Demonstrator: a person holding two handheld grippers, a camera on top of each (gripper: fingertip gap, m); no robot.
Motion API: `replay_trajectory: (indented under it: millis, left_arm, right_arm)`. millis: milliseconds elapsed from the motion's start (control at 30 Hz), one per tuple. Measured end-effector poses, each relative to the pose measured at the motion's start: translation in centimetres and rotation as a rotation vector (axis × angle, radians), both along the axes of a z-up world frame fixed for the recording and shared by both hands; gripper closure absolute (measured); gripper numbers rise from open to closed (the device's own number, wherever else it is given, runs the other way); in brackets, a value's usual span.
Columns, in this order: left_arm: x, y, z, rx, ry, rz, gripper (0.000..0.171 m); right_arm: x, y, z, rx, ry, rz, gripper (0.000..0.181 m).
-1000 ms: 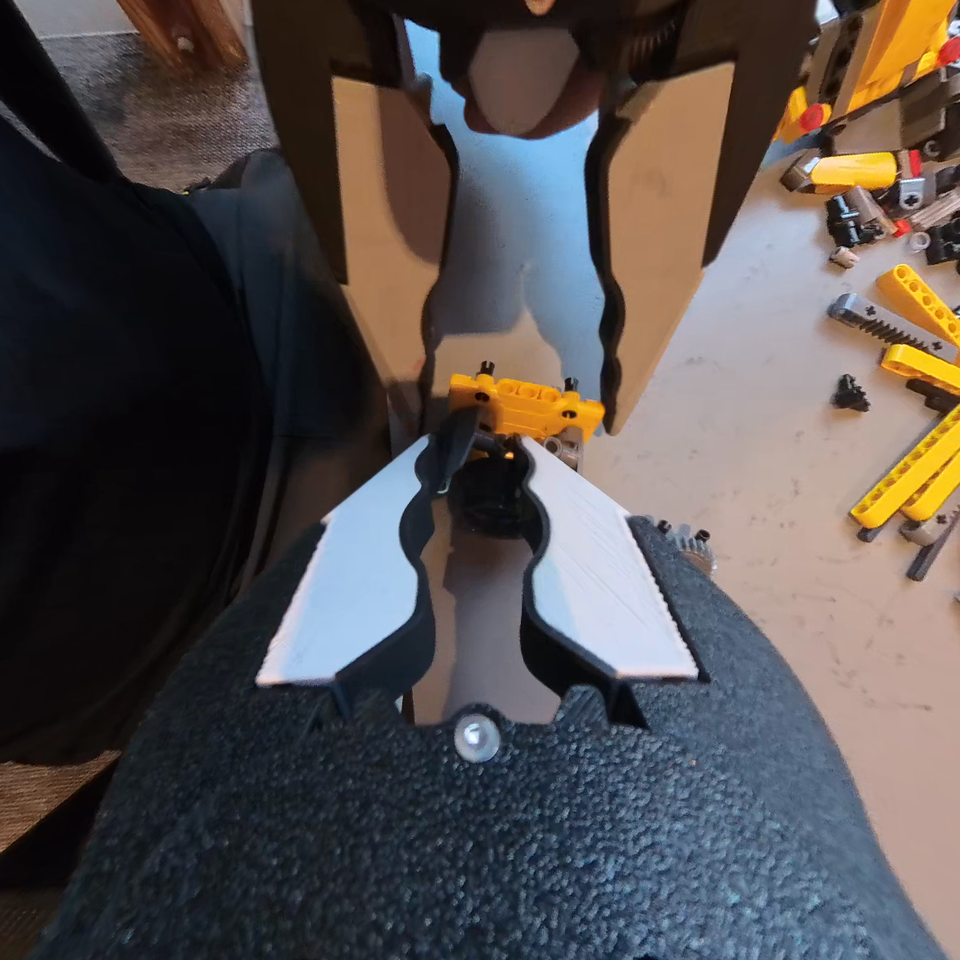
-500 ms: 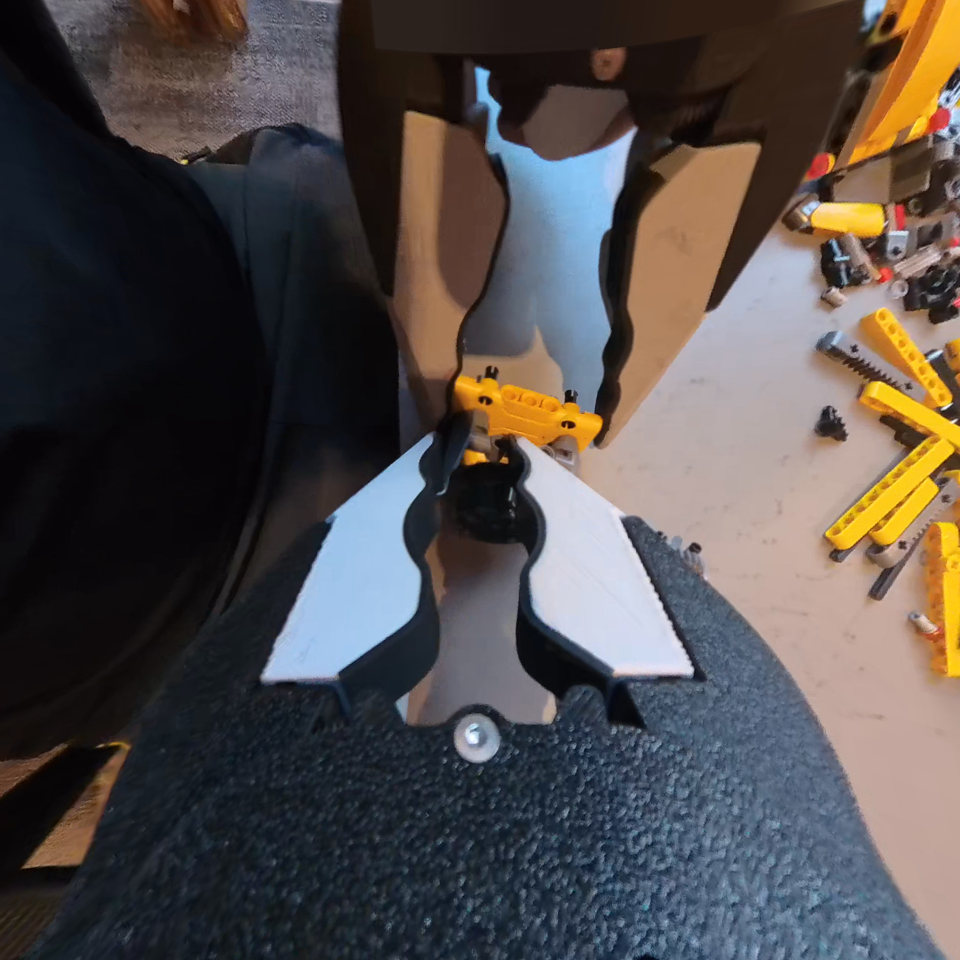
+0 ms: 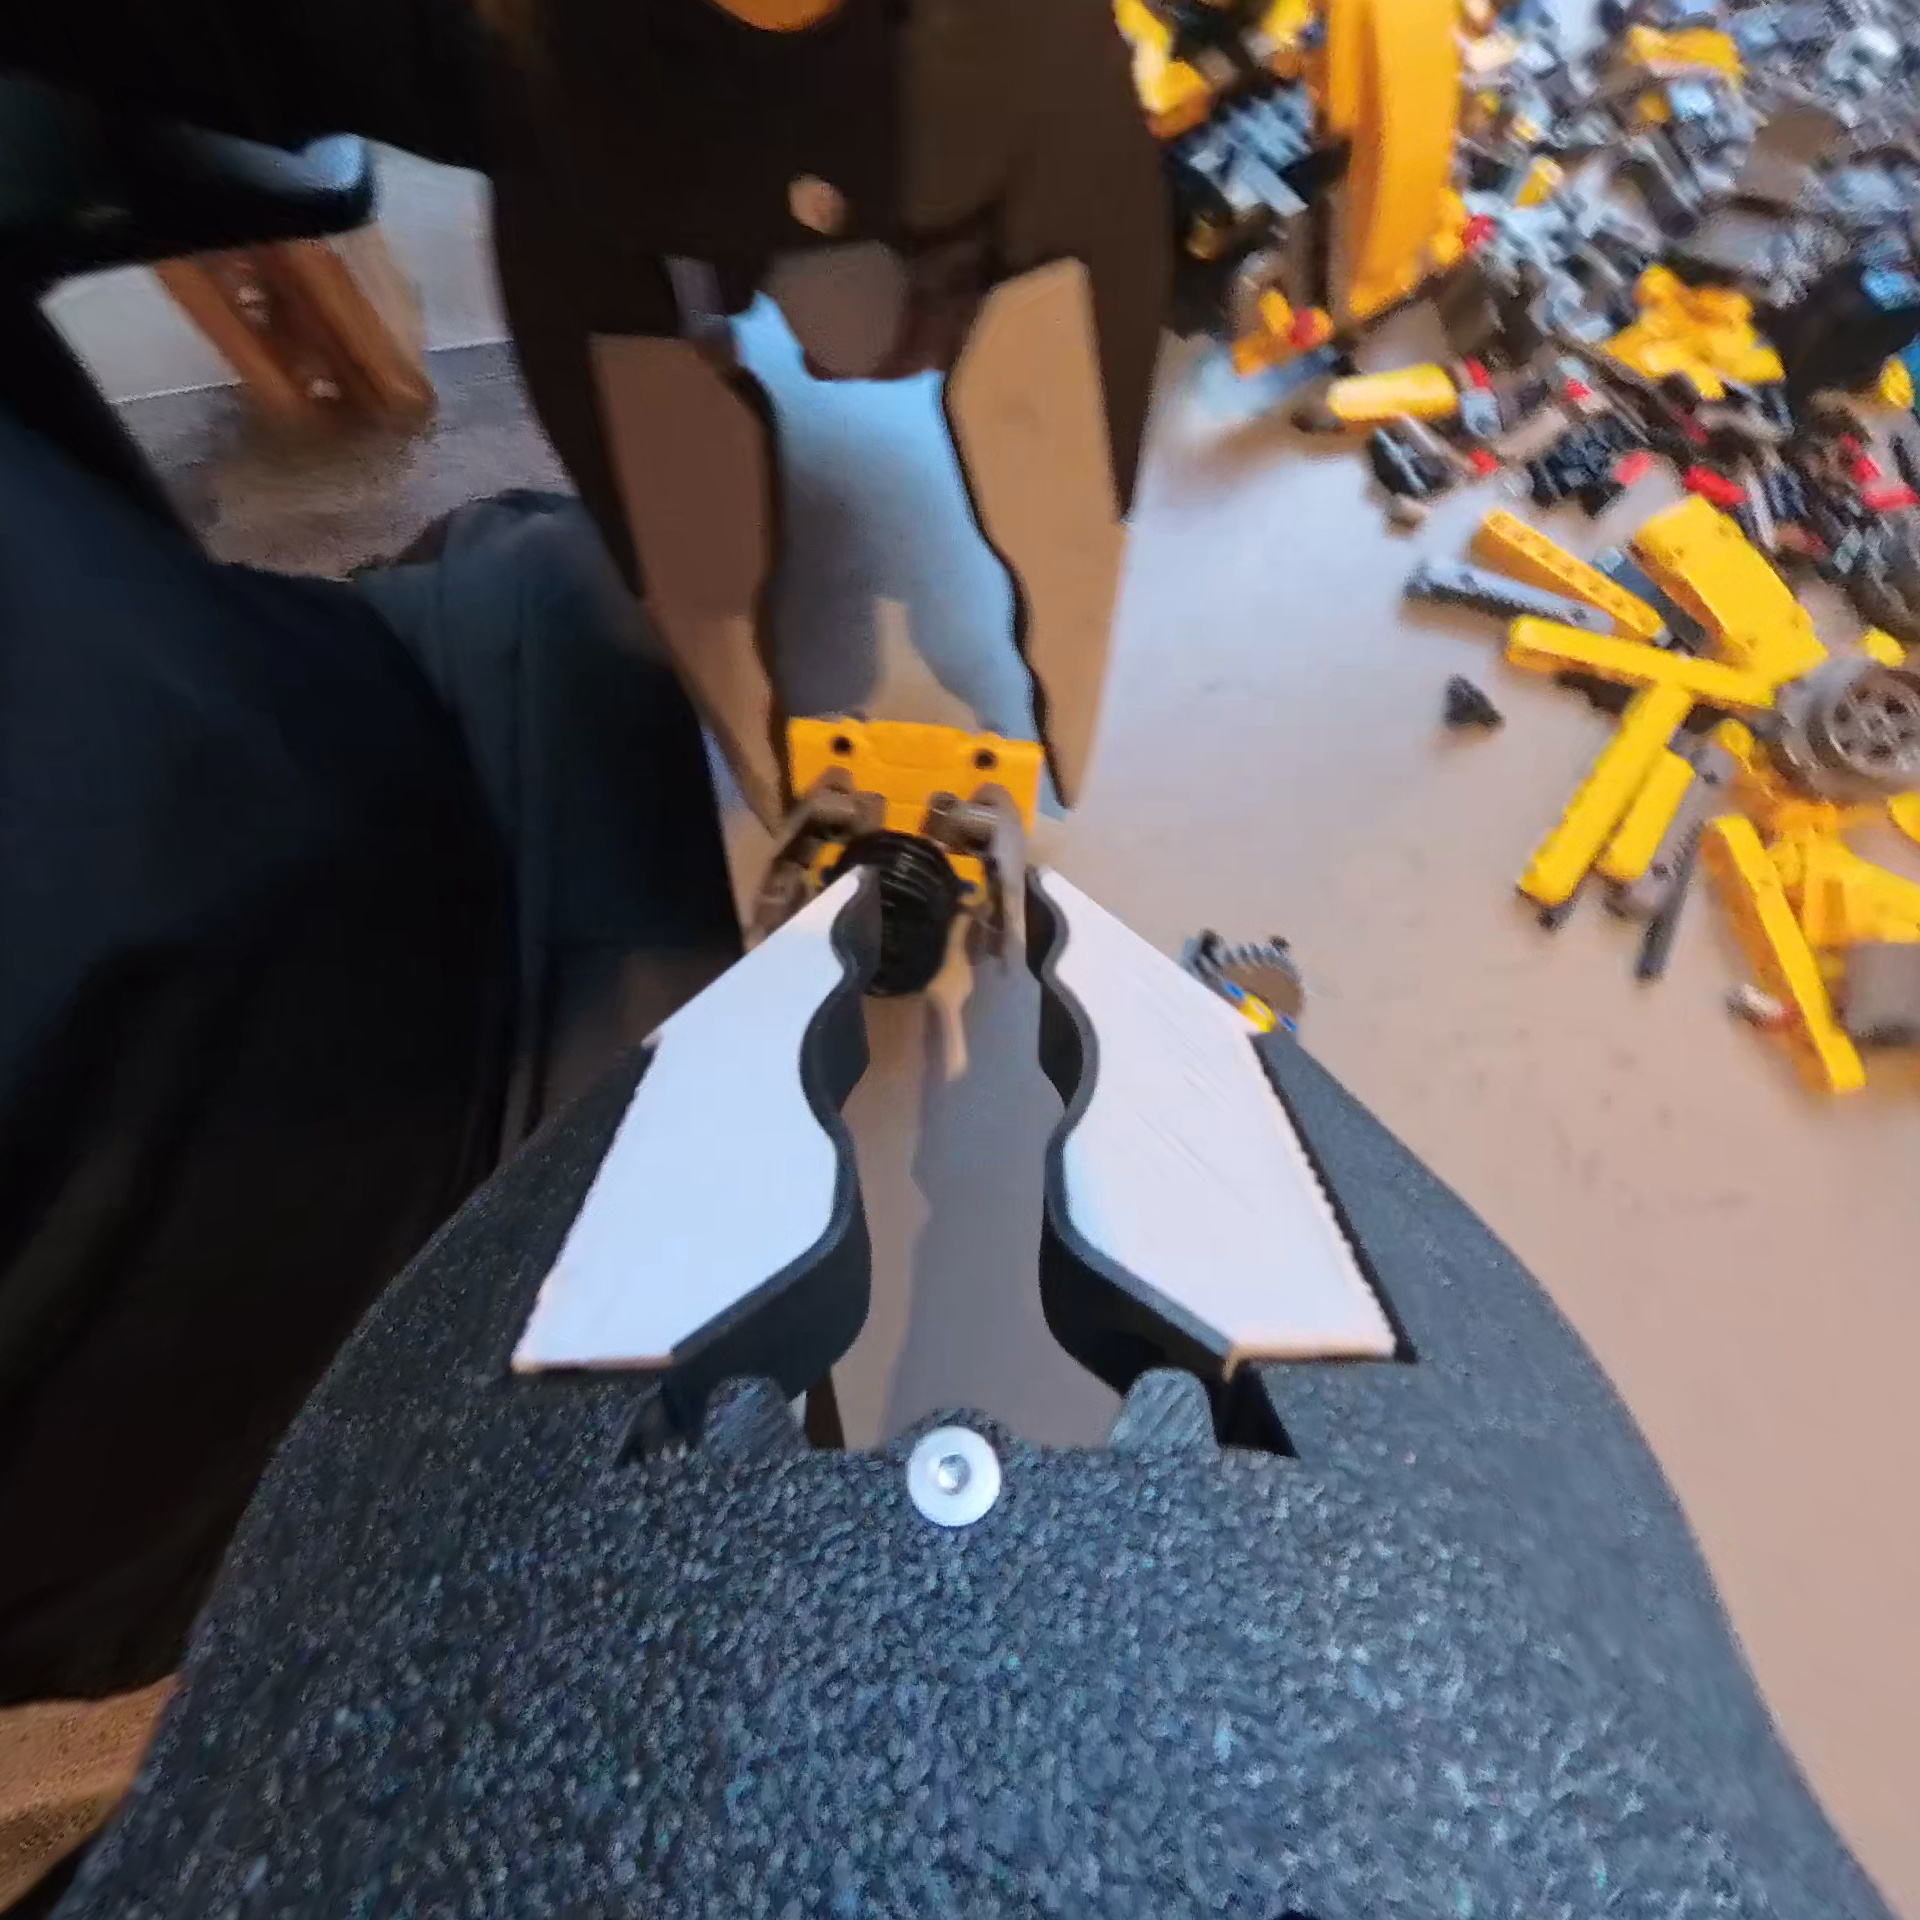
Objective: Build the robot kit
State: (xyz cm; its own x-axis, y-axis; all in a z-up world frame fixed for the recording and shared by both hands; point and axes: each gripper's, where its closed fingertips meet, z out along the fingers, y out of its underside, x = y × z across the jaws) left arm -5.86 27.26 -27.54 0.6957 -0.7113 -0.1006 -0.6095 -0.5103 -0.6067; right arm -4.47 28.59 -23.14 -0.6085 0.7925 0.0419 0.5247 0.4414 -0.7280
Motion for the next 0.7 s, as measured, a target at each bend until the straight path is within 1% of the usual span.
replay_trajectory:
  millis: [33,67,200,367,400,467,500,567,600,633,700]
  left_arm:
    - [0.1,0.0,0.0,0.003,0.007,-0.017,0.108]
    - [0.1,0.1,0.1,0.008,0.018,-0.034,0.107]
    - [-0.5,0.4,0.2,0.022,0.041,-0.059,0.107]
    - [-0.5,-0.3,0.3,0.046,0.028,-0.128,0.107]
    - [-0.7,-0.3,0.3,0.045,0.049,-0.124,0.107]
    - [-1.7,0.2,0.7,0.071,0.107,-0.059,0.101]
    - [-2.1,0.2,1.1,0.075,0.100,-0.021,0.098]
    - [-1.9,-0.1,2.4,0.079,-0.013,0.070,0.094]
    - [-2.1,-0.1,2.9,0.085,-0.061,0.136,0.095]
    - [-2.6,-0.2,3.1,0.080,-0.088,0.217,0.096]
    - [-2.8,-1.0,2.6,0.025,-0.144,0.313,0.088]
  right_arm:
    - [-0.1,0.8,-0.2,0.005,-0.006,-0.036,0.154]
    - [-0.3,1.4,-0.5,0.015,-0.006,-0.060,0.150]
    - [-0.5,1.6,-1.1,-0.023,-0.020,-0.084,0.154]
    - [-0.3,0.0,-1.1,-0.263,-0.070,-0.087,0.160]
    - [-0.2,-0.3,-1.2,-0.285,-0.071,-0.087,0.157]
    - [0.1,-0.9,-1.8,-0.276,-0.077,-0.086,0.156]
    - [0.2,-0.9,-2.4,-0.239,-0.072,-0.094,0.158]
    - [0.3,-1.2,-3.4,-0.159,-0.056,-0.106,0.160]
    - [0.4,-1.5,-3.8,-0.130,-0.055,-0.103,0.161]
    - [0.5,-1.7,-4.1,-0.106,-0.049,-0.103,0.160]
    - [0.6,-2.1,-4.0,-0.087,-0.028,-0.094,0.159]
